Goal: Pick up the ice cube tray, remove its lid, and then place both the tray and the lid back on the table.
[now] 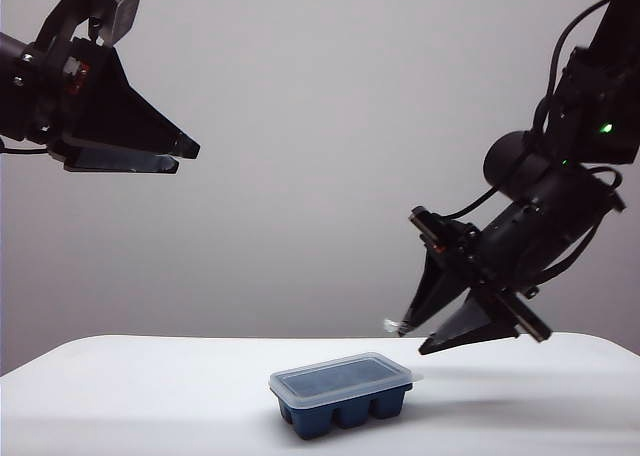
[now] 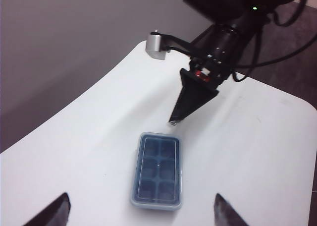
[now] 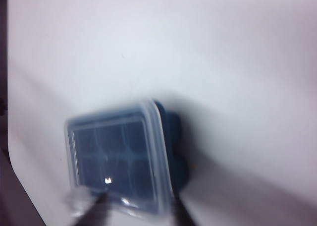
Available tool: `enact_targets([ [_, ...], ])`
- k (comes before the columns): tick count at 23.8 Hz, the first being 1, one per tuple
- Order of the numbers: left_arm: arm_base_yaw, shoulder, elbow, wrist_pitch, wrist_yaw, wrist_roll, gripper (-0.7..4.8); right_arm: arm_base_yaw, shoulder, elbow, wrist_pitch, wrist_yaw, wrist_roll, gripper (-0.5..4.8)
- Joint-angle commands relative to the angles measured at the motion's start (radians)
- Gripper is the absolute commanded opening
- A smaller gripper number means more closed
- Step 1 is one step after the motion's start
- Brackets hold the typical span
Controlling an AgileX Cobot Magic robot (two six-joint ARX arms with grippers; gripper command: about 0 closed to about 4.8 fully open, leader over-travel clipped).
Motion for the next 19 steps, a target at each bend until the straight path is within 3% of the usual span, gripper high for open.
enact_targets([
  [1,0.001,-0.002,0.002,0.009,0.004,-0.01,3.76,0.007,0.062,0.064,-0.007,-0.041,-0.005,2.16],
  [13,0.001,-0.002,0.002,0.005,0.015,-0.038,3.76,0.008,0.127,0.127,-0.056,-0.021,-0.05,2.11],
  [19,0.001,-0.002,0.002,-0.002,0.016,-0.039,3.76,0.011,0.15,0.127,-0.075,-0.067,-0.046,1.97],
])
